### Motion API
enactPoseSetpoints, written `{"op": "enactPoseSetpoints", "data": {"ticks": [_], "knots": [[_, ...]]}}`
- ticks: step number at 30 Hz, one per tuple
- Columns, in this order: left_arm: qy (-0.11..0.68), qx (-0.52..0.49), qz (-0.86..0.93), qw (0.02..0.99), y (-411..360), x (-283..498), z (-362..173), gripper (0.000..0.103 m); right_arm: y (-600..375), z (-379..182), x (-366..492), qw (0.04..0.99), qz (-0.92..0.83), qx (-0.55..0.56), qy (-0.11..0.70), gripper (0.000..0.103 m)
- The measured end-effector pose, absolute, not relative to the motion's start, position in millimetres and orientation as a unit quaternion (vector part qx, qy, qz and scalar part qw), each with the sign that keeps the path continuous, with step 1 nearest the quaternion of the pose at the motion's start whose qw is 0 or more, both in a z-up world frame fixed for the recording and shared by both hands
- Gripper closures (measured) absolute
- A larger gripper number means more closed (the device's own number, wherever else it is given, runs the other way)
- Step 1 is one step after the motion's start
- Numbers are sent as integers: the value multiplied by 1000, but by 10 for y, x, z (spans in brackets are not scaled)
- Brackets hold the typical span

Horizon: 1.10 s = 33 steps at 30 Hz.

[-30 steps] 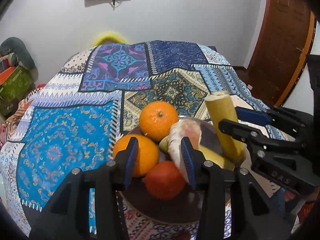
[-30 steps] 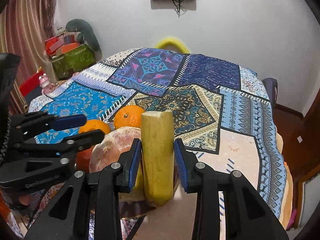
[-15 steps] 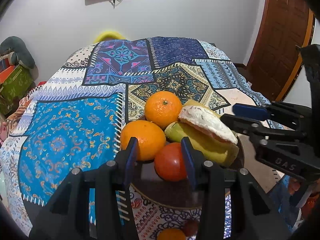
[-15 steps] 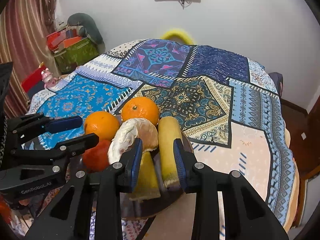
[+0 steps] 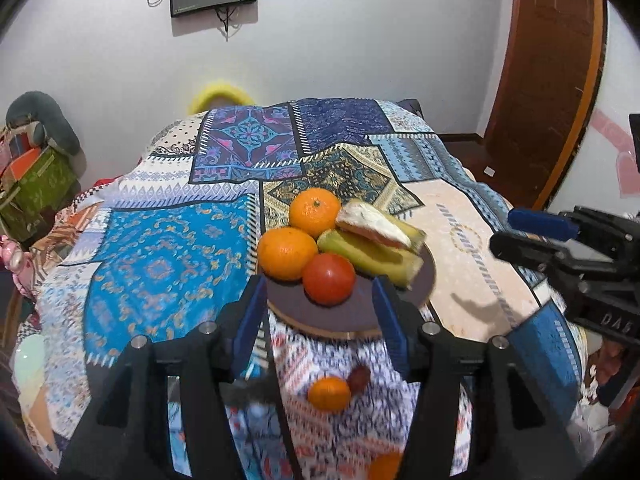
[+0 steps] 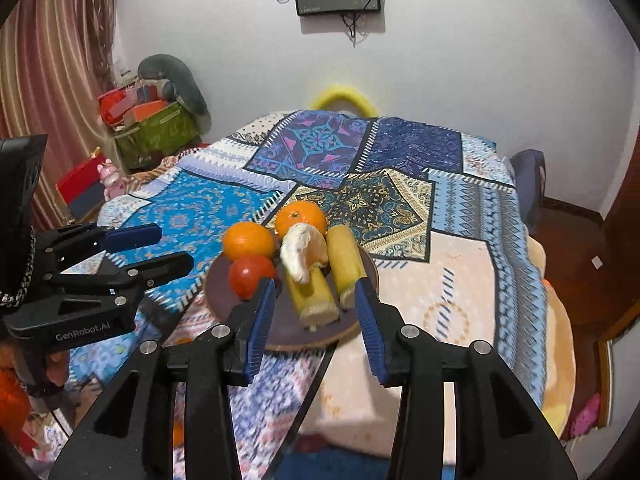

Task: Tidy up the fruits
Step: 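Move left gripper to a small orange while right gripper approaches a red grape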

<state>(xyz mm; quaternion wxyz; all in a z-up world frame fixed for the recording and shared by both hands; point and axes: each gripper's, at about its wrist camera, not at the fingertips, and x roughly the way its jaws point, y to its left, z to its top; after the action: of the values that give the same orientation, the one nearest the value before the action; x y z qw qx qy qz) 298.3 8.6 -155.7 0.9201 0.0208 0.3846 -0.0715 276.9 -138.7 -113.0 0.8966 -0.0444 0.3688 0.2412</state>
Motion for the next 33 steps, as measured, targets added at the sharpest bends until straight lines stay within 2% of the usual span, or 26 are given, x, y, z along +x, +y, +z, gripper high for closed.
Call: {"op": "enactPoseSetpoints", "data": {"ticks": [5,8,18,30,33], "knots": [[394,29,-72,916,134,2599,-1538,42,-1470,-1001,2442,903,235,-42,357,54],[403,23,-73,912,173,2415,-1564,42,-1494,-941,2274,907,231,-44,350,52],[443,18,-93,891,65,2074,-1831,42,-1547,-1050,1866,904,223,-45,362,50],[501,24,-140,853,-161,2070,-2301,42,-1665,-1413,1733,891,205,-35,404,50],[510,25,-146,847,-215,2097,-2395,49,-1682,-1505,1748,887,202,-36,413,50]]}}
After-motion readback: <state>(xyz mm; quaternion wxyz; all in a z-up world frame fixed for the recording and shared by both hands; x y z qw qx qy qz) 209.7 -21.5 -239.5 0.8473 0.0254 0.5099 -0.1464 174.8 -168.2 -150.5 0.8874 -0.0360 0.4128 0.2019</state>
